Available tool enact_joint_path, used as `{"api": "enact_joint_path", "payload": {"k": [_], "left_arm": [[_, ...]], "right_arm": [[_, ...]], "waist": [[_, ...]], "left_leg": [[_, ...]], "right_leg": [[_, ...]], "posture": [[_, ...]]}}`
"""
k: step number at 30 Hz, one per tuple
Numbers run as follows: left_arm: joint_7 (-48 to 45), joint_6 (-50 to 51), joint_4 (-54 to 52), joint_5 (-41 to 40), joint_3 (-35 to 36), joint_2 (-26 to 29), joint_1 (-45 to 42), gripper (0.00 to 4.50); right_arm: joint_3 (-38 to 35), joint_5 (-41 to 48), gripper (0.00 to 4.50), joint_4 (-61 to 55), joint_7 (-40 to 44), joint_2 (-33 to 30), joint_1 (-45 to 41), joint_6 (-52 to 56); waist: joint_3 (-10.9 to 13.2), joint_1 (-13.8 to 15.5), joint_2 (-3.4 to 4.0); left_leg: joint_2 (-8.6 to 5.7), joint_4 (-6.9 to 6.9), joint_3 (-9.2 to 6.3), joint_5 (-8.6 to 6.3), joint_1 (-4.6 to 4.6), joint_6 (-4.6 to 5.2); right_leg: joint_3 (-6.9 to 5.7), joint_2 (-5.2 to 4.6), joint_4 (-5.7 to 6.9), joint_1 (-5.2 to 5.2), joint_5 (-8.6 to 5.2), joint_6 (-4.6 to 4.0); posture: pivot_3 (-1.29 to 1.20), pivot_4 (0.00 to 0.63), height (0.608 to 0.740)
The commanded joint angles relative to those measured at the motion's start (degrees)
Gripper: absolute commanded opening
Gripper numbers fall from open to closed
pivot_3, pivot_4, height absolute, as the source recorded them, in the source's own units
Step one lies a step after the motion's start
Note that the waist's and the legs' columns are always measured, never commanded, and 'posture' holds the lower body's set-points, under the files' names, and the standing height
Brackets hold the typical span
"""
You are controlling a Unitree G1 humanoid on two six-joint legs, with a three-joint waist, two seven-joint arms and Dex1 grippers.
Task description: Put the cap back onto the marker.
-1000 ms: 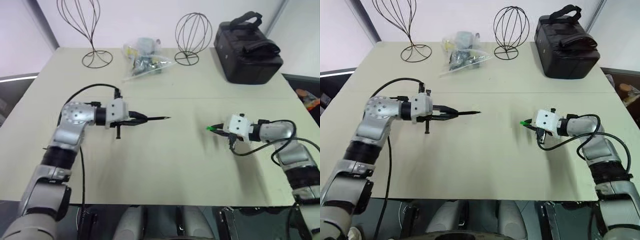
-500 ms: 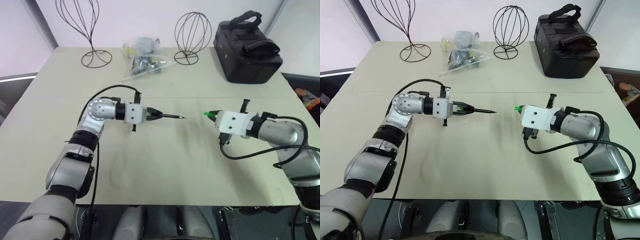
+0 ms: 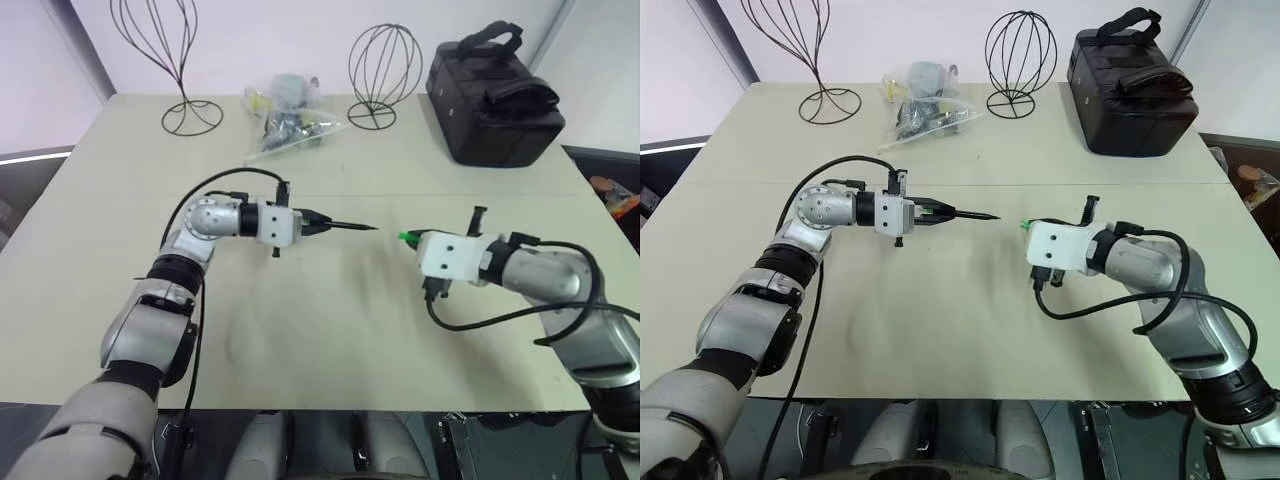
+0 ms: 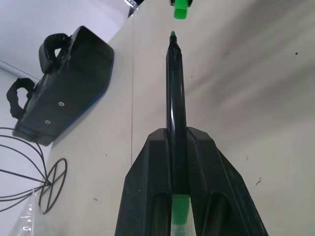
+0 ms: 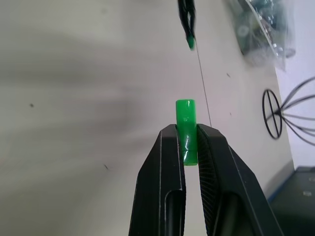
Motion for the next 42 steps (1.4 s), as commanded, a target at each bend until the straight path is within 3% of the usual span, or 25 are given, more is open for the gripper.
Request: {"api": "enact_joint_path", "payload": {"k": [1,42], "left_arm": [[0.7,-1.4,-0.3,-0.1,-0.2,-0.1,-1.7,0.00],[0.2,-2.3,0.2,-0.6,-0.7,-1.3,-1.8,0.00]], "right_arm": [[0.1,0.1,0.01,-2.4,0.2,0.2,-1.8,0.0],[2.6,-0.8,0.01,-3.6,1.1,2.0,-6.2,1.7]], "waist": [[0.0,0.0,0.00],[0.0,0.0,0.00]], "left_leg": [[0.00,0.00,0.00,0.00,0.00,0.00],[0.00,0.01,0.00,0.00,0.00,0.00]], "right_leg": [[0.00,0.00,0.00,0.00,0.00,0.00],[0.00,0.00,0.04,-0.01,0.00,0.00]], "posture": [[0.00,0.150,0.740],[0.00,0.150,0.740]]}}
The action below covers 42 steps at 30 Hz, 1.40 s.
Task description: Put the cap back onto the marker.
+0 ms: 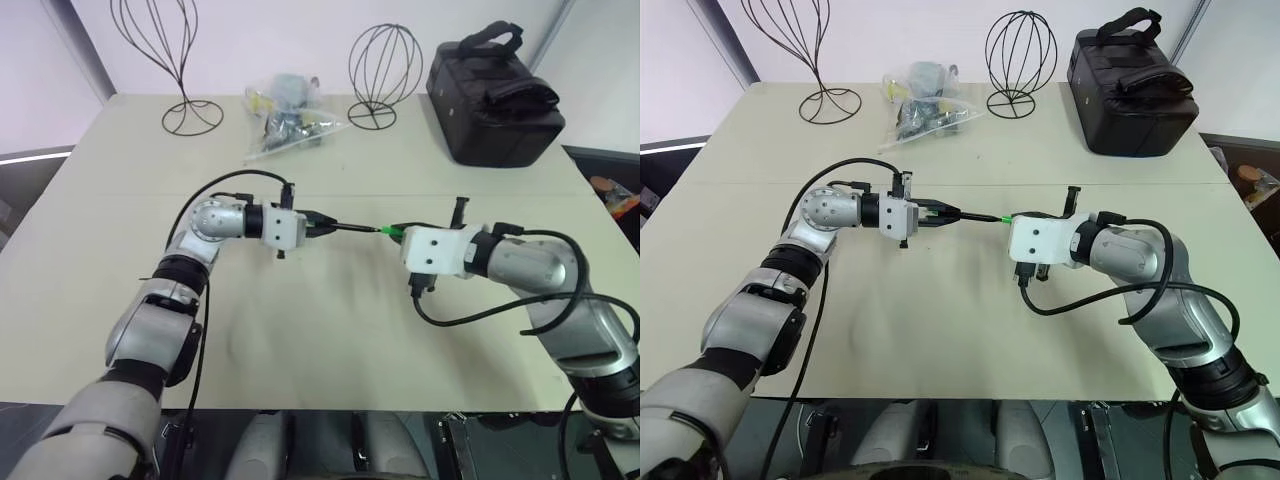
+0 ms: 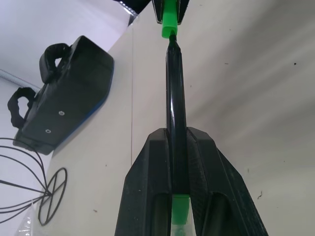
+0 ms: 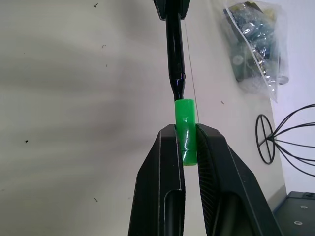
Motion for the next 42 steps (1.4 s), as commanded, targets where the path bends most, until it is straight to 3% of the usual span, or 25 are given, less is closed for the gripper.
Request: {"api": "enact_joint_path", "payload": {"k": [1,42], "left_arm": [[-0.1,-0.8,-0.5,-0.6,-0.2,-0.2,-1.5,0.00],[-4.0,1.1,-2.0,-3.9,1.2,-2.2,-1.4,0.00]], "right_arm": [[-0.1,-0.4,0.01,-3.4,-0.3,0.4,-1.3,0.2],[3.9,-5.8,0.01,-1.3,1.1,0.9,-2.2,-3.4]], "waist": [[0.0,0.0,0.00],[0.0,0.0,-0.03]], "left_leg": [[0.00,0.00,0.00,0.00,0.00,0.00],[-0.01,0.01,0.01,0.01,-0.01,-0.02]], "right_leg": [[0.00,0.00,0.00,0.00,0.00,0.00],[0.01,0.01,0.08,-0.05,0.00,0.00]], "posture": [[0.00,0.150,0.740],[0.00,0.150,0.740]]}}
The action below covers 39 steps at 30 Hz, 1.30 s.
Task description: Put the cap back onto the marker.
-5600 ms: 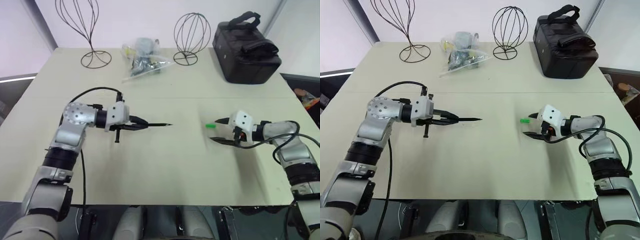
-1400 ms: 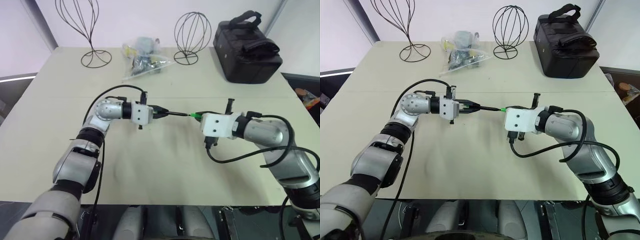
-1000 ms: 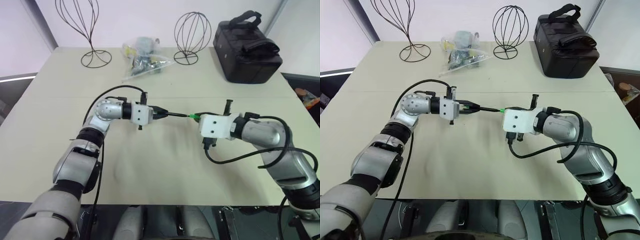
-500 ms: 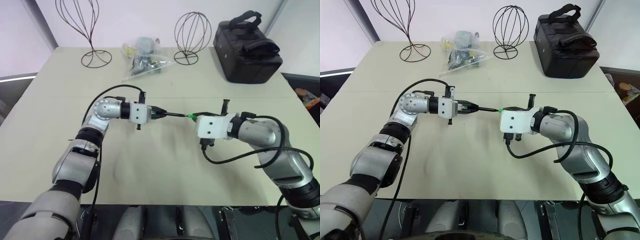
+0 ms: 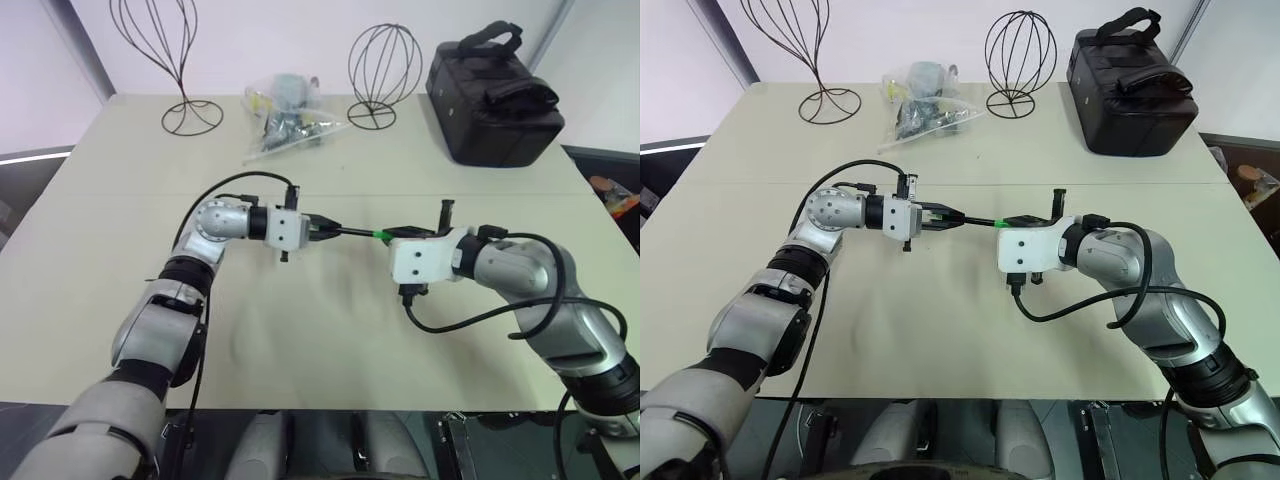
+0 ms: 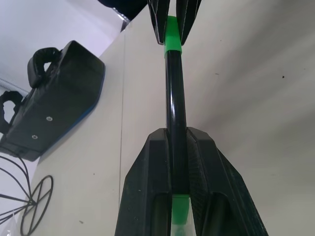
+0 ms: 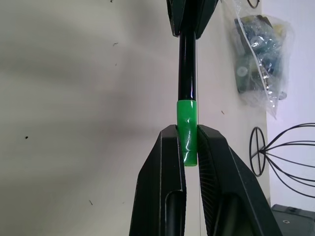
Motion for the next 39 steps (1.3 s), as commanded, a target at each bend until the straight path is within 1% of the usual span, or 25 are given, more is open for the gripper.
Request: {"api": "enact_joint_path", "payload": {"k": [1,7,15,20,28,30,31,34,39], "left_arm": [[-0.6,-0.2,-2.2,-2.5,0.6,-0.8,-1.3,0.00],[-2.3,0.5,-4.4,-5.3,0.8,-2.1,-0.1,0.00],[-2.9,-0.7,-5.6,-5.6,0.1,-2.5,0.5,0.00],[-3.2,-0.6,-5.4,-5.6,0.1,-2.3,0.5,0.00],[-3.7,-0.7,-5.2,-5.7,0.5,-1.4,0.4,0.00],[-3.9,-0.6,-5.5,-5.8,0.6,-1.0,0.7,0.00],[-4.1,-0.6,-5.8,-6.0,0.6,-0.8,0.9,0.00],[-5.2,-0.3,-6.9,-6.7,0.7,0.4,1.8,0.00],[-6.3,0.5,-8.0,-7.7,1.1,3.1,3.1,0.00]], "right_arm": [[-0.1,0.5,0.01,-1.6,0.4,1.0,-1.1,0.1],[0.0,1.4,0.01,-3.3,0.3,4.7,-2.8,4.8],[1.4,0.4,0.01,-4.1,1.4,5.7,-3.5,5.7],[1.2,0.1,0.01,-4.0,1.9,5.2,-2.7,5.2],[-0.6,0.3,0.01,-3.3,2.4,2.7,-1.3,3.9],[-1.2,0.5,0.93,-3.2,2.4,2.0,-0.9,3.6],[-1.5,0.5,1.30,-3.3,2.5,1.6,-0.6,3.8],[-3.0,1.0,2.74,-3.8,2.9,0.4,0.4,4.4],[-7.4,3.2,2.74,-5.8,4.6,-3.3,4.1,5.8]], "waist": [[0.0,0.0,0.00],[0.0,-0.1,0.00],[0.0,0.0,0.00],[0.0,0.0,0.00],[0.0,0.0,0.00],[0.0,0.0,0.00],[0.0,0.1,0.00],[0.0,0.1,0.00],[0.0,-0.1,0.00]], "left_leg": [[0.00,0.00,0.00,0.00,0.00,0.00],[0.00,0.00,0.00,0.00,0.00,-0.01],[0.00,0.01,0.00,0.01,0.00,-0.01],[0.00,0.01,0.00,0.01,0.00,-0.01],[0.00,0.01,0.00,0.01,0.00,-0.01],[0.00,0.01,0.00,0.01,0.00,-0.01],[0.00,0.01,0.00,0.01,0.00,-0.01],[0.00,0.02,0.00,0.01,-0.01,-0.01],[0.03,0.01,0.00,0.01,-0.01,-0.01]], "right_leg": [[0.00,0.00,0.01,0.00,0.00,0.00],[0.00,0.01,0.04,-0.01,0.00,0.00],[0.01,-0.01,0.04,-0.02,0.00,0.00],[0.01,0.00,0.04,-0.03,0.00,0.00],[0.01,0.00,0.04,-0.03,0.00,0.00],[0.01,0.00,0.04,-0.03,0.00,0.00],[0.01,0.00,0.04,-0.03,0.00,0.00],[0.02,-0.02,0.04,-0.02,0.00,0.00],[0.03,0.03,0.08,-0.06,-0.01,-0.01]], "posture": [[0.00,0.150,0.740],[0.00,0.150,0.740],[0.00,0.150,0.740],[0.00,0.150,0.740],[0.00,0.150,0.740],[0.00,0.150,0.740],[0.00,0.150,0.740],[0.00,0.150,0.740],[0.00,0.150,0.740]]}}
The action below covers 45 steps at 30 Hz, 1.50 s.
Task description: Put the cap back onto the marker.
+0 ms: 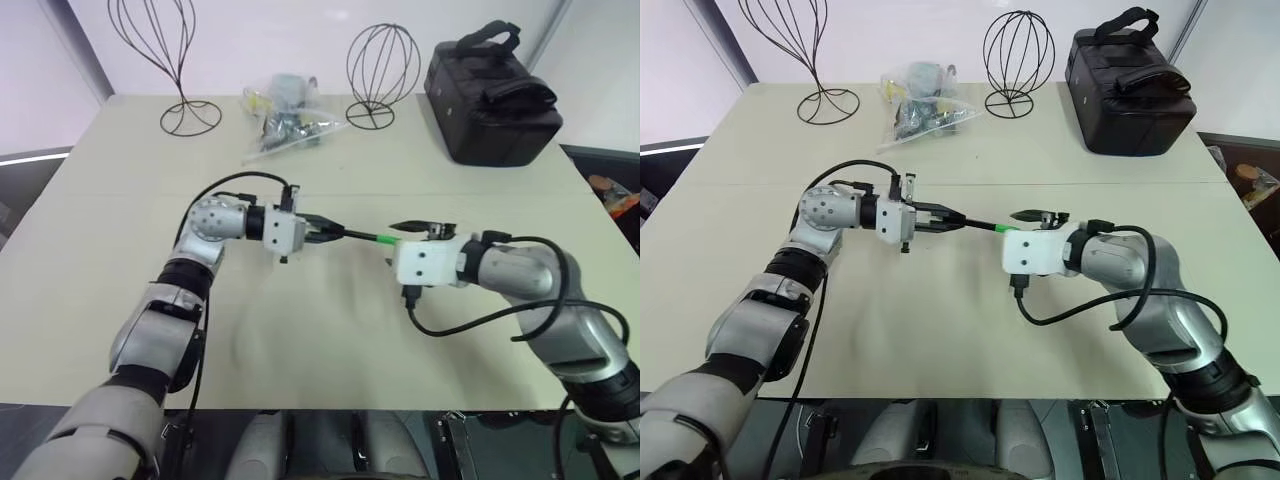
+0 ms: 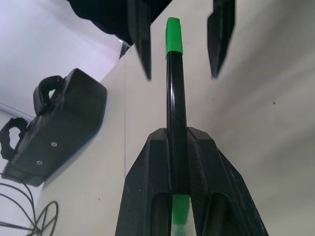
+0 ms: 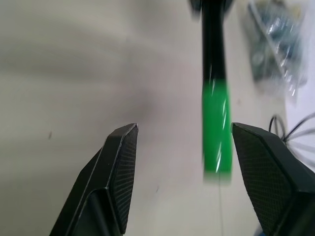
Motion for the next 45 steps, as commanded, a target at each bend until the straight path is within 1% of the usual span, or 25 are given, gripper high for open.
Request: {"api": "enact_joint_path", "payload": {"k": [1,5,7,11,14,19,21,23,25,27,31,33,36,38,41,45], "left_arm": [[-0.7,0.4,-2.0,-1.9,1.0,2.0,0.4,0.00],[-1.0,1.2,-2.6,-2.5,1.4,3.3,1.2,0.00],[-0.9,2.1,-3.1,-2.8,1.3,3.5,1.5,0.00],[-0.8,10.6,-4.6,-5.1,2.3,2.7,2.2,0.00],[3.1,21.6,-6.3,-5.2,3.4,2.1,2.8,0.00],[2.8,33.7,-16.2,-6.2,3.4,3.1,7.7,0.00],[1.3,39.8,-21.7,-7.5,3.3,4.3,10.4,0.00],[1.8,43.9,-25.5,-7.4,3.5,5.5,12.0,0.00],[4.4,47.3,-28.9,-6.2,3.8,6.4,13.6,0.00],[5.8,51.9,-34.0,-6.6,4.0,7.1,16.1,0.00],[8.2,57.1,-44.2,-7.0,3.3,8.1,22.2,0.00],[9.0,59.0,-47.1,-7.0,3.4,8.6,24.4,0.00],[12.8,61.3,-49.2,-5.3,4.2,8.7,25.9,0.00],[17.6,63.4,-51.2,-3.7,5.0,8.4,27.6,0.00],[26.0,68.4,-56.5,-2.0,7.0,6.9,32.2,0.00],[32.4,73.7,-63.3,-2.3,9.0,5.1,39.1,0.00]], "right_arm": [[-5.0,2.1,2.74,-4.2,1.0,-2.5,1.8,0.6],[-9.1,4.0,2.74,-5.6,1.4,-4.6,4.5,1.8],[-11.4,5.7,2.74,-6.5,1.1,-4.2,5.7,3.4],[-15.4,10.3,2.74,-9.1,-1.0,0.0,7.3,10.1],[-15.2,10.7,2.74,-11.3,-3.1,1.9,8.9,13.1],[-14.4,11.9,2.74,-15.6,-7.3,6.2,11.6,18.6],[-13.9,12.5,2.74,-17.7,-9.8,9.0,12.9,21.3],[-13.0,12.3,2.74,-19.0,-12.0,10.6,14.0,23.3],[-11.8,12.0,2.74,-20.2,-13.9,11.7,15.1,24.7],[-10.7,12.0,2.74,-21.1,-15.7,12.8,15.8,25.8],[-9.2,12.2,2.74,-22.0,-18.2,13.8,16.3,27.2],[-8.8,12.5,2.74,-22.4,-19.0,13.8,16.5,27.7],[-8.8,12.8,2.74,-22.9,-19.7,13.5,16.9,28.2],[-8.9,13.1,2.74,-23.3,-20.0,13.2,17.2,28.4],[-9.0,13.5,2.74,-23.7,-20.4,13.1,17.4,28.9],[-9.0,14.2,2.74,-24.1,-20.9,12.7,17.6,29.2]], "waist": [[0.0,0.1,0.00],[0.0,0.2,0.00],[0.0,0.3,0.00],[0.0,0.3,-0.01],[0.0,0.2,-0.01],[0.0,-0.1,0.00],[0.0,0.0,0.00],[0.0,0.1,0.00],[0.0,0.2,0.01],[0.0,0.3,0.01],[0.0,0.2,0.02],[0.0,0.2,0.02],[0.0,0.2,0.02],[0.0,0.2,0.02],[0.0,0.1,0.02],[0.0,0.2,0.02]], "left_leg": [[0.00,0.00,0.00,0.00,0.00,0.00],[0.00,0.01,0.00,0.00,0.00,0.00],[0.00,0.01,0.00,0.00,0.00,0.00],[0.00,0.02,0.00,0.00,0.00,0.00],[0.00,0.03,-0.01,0.00,0.00,0.00],[0.02,0.02,-0.02,0.00,0.00,0.00],[0.04,0.02,-0.02,0.01,0.01,-0.01],[0.10,0.02,-0.03,0.02,0.01,-0.02],[0.09,0.03,-0.03,0.02,0.01,-0.04],[0.08,0.03,-0.05,0.02,0.02,-0.04],[0.10,0.02,-0.04,0.02,0.02,-0.04],[0.11,0.02,-0.04,0.02,0.04,-0.04],[0.11,0.02,-0.05,0.03,0.04,-0.05],[0.11,0.02,-0.05,0.03,0.07,-0.05],[0.11,0.01,-0.05,0.03,0.06,-0.05],[0.13,-0.01,-0.04,0.03,0.07,-0.05]], "right_leg": [[0.00,-0.01,0.00,0.00,0.00,0.00],[0.00,-0.02,0.00,0.01,0.00,0.00],[0.00,-0.03,0.00,0.02,0.00,0.00],[0.00,-0.03,0.02,0.03,0.00,0.00],[0.00,-0.03,0.05,0.02,0.00,0.00],[0.02,-0.01,0.07,0.00,-0.01,0.00],[0.03,-0.01,0.09,-0.01,-0.01,0.00],[0.03,-0.01,0.12,-0.01,-0.01,0.00],[0.04,-0.03,0.12,0.00,-0.01,0.00],[0.03,-0.06,0.12,0.01,-0.01,0.00],[0.06,-0.07,0.12,0.01,-0.01,0.00],[0.07,-0.07,0.12,0.01,-0.01,-0.01],[0.06,-0.06,0.14,0.01,-0.01,-0.01],[0.06,-0.07,0.14,0.04,-0.01,-0.01],[0.07,-0.07,0.11,0.04,-0.01,-0.01],[0.11,-0.08,0.11,0.02,-0.01,-0.01]], "posture": [[0.00,0.150,0.740],[0.00,0.150,0.740],[0.00,0.150,0.740],[0.00,0.150,0.740],[0.00,0.150,0.740],[0.00,0.150,0.740],[0.00,0.150,0.740],[0.00,0.150,0.740],[0.00,0.150,0.740],[0.00,0.150,0.740],[0.00,0.150,0.740],[0.00,0.150,0.740],[0.00,0.150,0.740],[0.00,0.150,0.740],[0.00,0.150,0.740],[0.00,0.150,0.740]]}}
